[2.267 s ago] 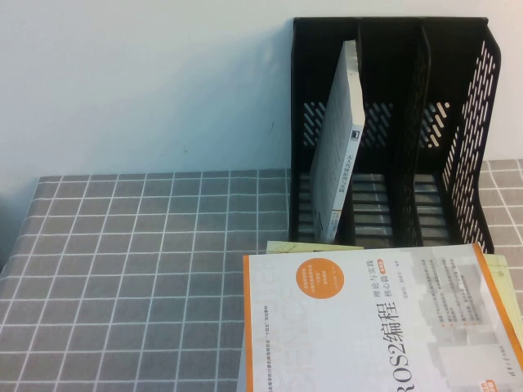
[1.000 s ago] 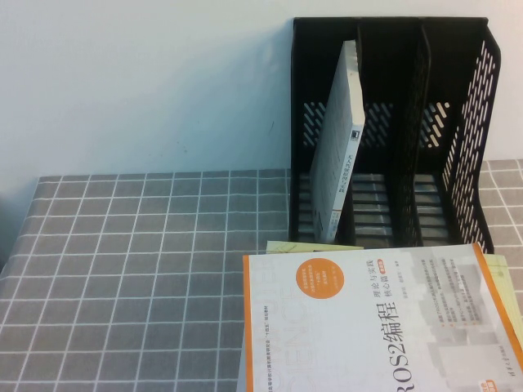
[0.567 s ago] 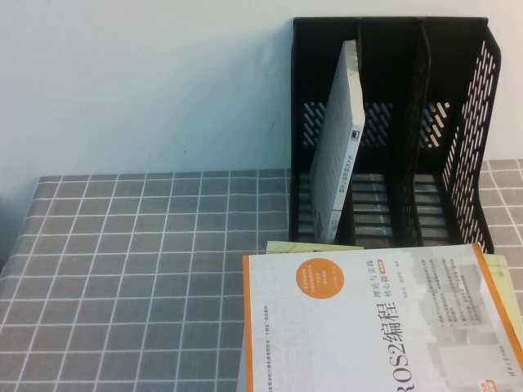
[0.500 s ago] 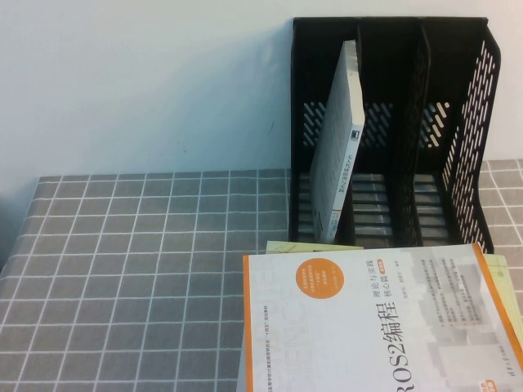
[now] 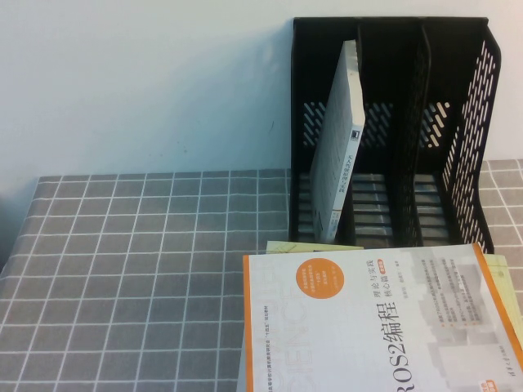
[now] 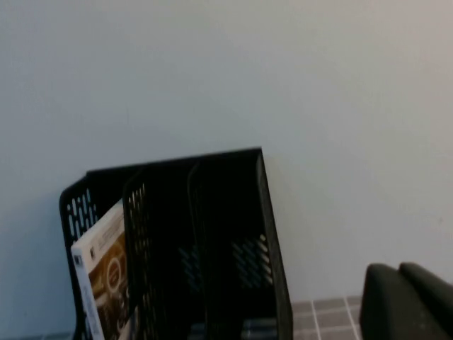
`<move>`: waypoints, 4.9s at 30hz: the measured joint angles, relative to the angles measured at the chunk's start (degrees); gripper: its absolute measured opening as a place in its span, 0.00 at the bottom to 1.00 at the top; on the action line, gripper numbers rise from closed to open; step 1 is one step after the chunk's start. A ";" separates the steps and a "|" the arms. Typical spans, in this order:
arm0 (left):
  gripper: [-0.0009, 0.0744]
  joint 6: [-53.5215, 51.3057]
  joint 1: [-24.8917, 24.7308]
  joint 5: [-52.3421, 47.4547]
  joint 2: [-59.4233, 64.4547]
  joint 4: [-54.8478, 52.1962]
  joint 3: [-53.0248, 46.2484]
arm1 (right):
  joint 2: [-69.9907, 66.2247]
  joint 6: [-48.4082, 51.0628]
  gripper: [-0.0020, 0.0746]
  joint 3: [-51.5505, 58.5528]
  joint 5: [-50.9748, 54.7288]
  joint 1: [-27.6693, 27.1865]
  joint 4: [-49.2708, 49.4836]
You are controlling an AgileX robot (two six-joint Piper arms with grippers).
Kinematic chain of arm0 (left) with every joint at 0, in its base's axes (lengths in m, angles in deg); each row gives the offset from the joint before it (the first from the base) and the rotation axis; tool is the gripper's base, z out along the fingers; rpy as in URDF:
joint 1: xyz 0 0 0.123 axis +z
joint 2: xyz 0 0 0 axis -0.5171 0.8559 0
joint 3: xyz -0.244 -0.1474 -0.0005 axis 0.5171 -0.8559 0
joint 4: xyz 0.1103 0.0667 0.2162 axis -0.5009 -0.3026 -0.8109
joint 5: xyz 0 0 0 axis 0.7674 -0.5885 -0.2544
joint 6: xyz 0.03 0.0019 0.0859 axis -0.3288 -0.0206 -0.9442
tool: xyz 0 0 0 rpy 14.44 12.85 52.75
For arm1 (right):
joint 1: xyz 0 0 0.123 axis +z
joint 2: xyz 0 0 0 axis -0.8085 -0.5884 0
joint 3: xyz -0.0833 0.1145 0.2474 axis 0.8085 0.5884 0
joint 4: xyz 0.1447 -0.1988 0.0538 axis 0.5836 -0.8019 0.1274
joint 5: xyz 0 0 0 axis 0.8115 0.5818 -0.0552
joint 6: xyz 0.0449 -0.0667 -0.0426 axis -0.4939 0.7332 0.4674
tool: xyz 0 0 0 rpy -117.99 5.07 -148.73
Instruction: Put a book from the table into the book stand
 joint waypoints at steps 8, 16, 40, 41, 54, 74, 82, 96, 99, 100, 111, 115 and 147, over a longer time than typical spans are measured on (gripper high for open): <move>0.01 -5.20 0.00 -19.70 15.61 10.12 6.84 | -19.69 3.57 0.02 -7.83 14.13 0.00 2.79; 0.01 -24.60 0.00 -33.44 30.20 52.38 7.32 | -39.22 19.23 0.02 -14.09 23.01 0.00 10.63; 0.09 -46.35 0.00 -37.43 50.88 76.01 7.32 | -70.51 61.82 0.02 -16.04 17.84 0.07 50.83; 0.13 -46.69 0.00 -37.43 51.84 76.59 7.32 | -70.51 61.89 0.02 -16.04 17.48 0.41 50.94; 0.68 -51.90 0.00 -42.03 66.86 81.17 7.44 | -70.66 58.63 0.02 -16.39 17.53 4.55 48.89; 0.69 -56.20 5.85 -43.83 68.04 71.62 5.36 | -62.12 38.48 0.02 -16.13 32.33 4.97 27.21; 0.69 -60.76 5.85 -45.16 68.56 75.71 2.72 | -62.12 39.76 0.02 -15.89 32.86 4.97 30.66; 0.69 -66.34 5.85 -55.02 82.08 83.36 2.72 | -63.07 42.40 0.02 -15.57 33.29 4.97 36.27; 0.69 -68.52 5.85 -55.89 85.83 84.42 2.72 | -63.07 42.49 0.02 -15.57 33.29 4.97 36.27; 0.69 -68.74 5.85 -55.89 87.04 84.57 2.72 | -63.07 42.49 0.02 -15.57 33.29 4.97 36.27; 0.69 -72.73 0.21 -56.12 89.79 85.62 2.72 | -64.29 44.60 0.02 -15.57 33.79 4.97 39.59; 0.69 -72.86 -0.57 -56.12 89.79 85.62 2.72 | -66.41 44.95 0.02 -15.57 34.86 5.05 41.23; 0.40 -67.84 1.55 -56.72 87.14 85.21 2.72 | -70.69 51.99 0.02 -16.57 31.42 11.38 44.41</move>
